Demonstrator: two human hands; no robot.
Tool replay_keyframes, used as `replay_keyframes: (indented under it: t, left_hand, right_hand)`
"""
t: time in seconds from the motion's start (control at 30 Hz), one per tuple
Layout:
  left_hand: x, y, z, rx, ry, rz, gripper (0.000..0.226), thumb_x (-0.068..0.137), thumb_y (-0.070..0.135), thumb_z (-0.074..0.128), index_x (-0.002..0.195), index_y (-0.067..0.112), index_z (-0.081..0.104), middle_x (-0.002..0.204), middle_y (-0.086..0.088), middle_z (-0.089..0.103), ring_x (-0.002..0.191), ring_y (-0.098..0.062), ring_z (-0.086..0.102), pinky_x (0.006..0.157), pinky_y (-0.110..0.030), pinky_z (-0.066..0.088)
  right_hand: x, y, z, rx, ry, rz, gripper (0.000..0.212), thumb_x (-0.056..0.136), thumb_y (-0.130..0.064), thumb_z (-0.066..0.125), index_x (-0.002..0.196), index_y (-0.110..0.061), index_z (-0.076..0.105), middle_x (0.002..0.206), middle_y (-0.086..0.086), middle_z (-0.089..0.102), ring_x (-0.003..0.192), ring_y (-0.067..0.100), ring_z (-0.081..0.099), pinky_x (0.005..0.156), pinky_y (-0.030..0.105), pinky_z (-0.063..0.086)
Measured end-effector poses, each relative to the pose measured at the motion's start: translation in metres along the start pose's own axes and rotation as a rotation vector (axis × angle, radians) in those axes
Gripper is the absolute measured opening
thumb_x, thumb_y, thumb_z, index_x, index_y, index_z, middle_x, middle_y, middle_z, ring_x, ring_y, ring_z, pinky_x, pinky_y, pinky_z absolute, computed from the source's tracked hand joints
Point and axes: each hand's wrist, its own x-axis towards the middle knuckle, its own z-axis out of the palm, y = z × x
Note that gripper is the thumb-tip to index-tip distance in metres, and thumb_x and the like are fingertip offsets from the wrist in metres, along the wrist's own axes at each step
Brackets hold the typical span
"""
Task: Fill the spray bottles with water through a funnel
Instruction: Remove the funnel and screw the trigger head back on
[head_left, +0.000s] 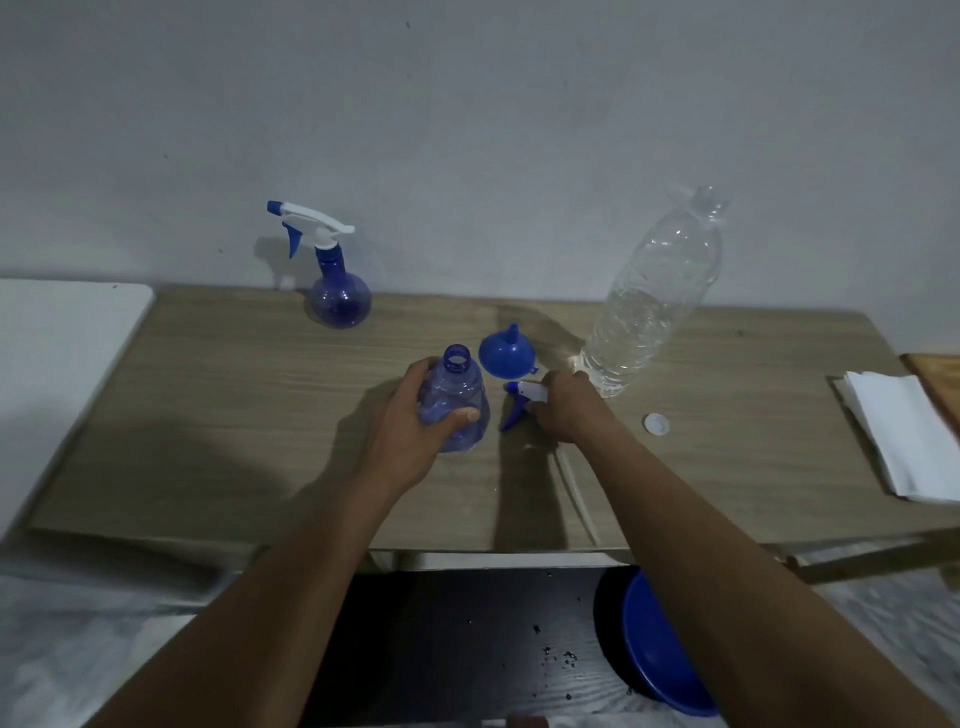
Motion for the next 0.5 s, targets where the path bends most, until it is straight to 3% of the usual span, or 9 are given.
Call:
replay_keyframes:
  t: [0.1,0.2,0.3,0.4,0.5]
  left_hand:
    - [-0.001,-0.001,-0.003,0.018,-0.007,0.004,0.068,0.076,0.030,0.084,0.135,0.033,0.049,0.121,0.013,0.065,0.110,-0.007,0.063,0.094,-0.036,0.054]
    - [-0.003,0.002,-0.003,0.024,-0.006,0.008,0.066,0.078,0.027,0.083,0.135,0.029,0.050,0.121,0.012,0.065,0.107,-0.003,0.062,0.090,-0.027,0.054]
    - [-0.005,0.003,-0.002,0.014,-0.007,0.008,0.064,0.078,0.024,0.082,0.134,0.027,0.051,0.118,0.011,0.066,0.105,-0.003,0.064,0.087,-0.023,0.053]
    - [-0.006,0.004,-0.001,0.000,0.012,0.014,0.063,0.079,0.017,0.082,0.134,0.021,0.053,0.116,0.007,0.068,0.103,-0.005,0.065,0.079,-0.010,0.048]
    - [-0.006,0.005,0.000,0.021,0.010,0.009,0.063,0.079,0.018,0.081,0.135,0.022,0.052,0.118,0.006,0.067,0.105,-0.007,0.064,0.078,-0.012,0.047]
  right_hand:
    - [-0.004,0.002,-0.003,0.073,-0.058,0.000,0.035,0.093,-0.038,0.066,0.105,-0.005,0.067,0.103,0.015,0.066,0.099,0.029,0.064,0.082,0.035,0.053]
    - [-0.018,0.003,-0.013,0.177,-0.044,-0.009,0.034,0.092,-0.039,0.067,0.101,-0.007,0.062,0.095,0.008,0.065,0.088,0.024,0.062,0.072,0.033,0.047]
    - [-0.030,0.000,-0.036,0.189,0.107,-0.089,0.025,0.088,-0.026,0.072,0.103,-0.010,0.059,0.093,0.008,0.063,0.086,0.027,0.061,0.068,0.030,0.042]
    - [-0.040,-0.012,-0.068,0.264,0.330,-0.162,0.042,0.083,-0.023,0.078,0.122,-0.016,0.064,0.103,0.012,0.068,0.088,0.027,0.068,0.079,0.032,0.053]
    - [-0.059,-0.033,-0.105,0.405,0.505,-0.248,0.037,0.089,-0.024,0.074,0.124,-0.021,0.066,0.101,0.006,0.065,0.085,0.018,0.070,0.082,0.031,0.055]
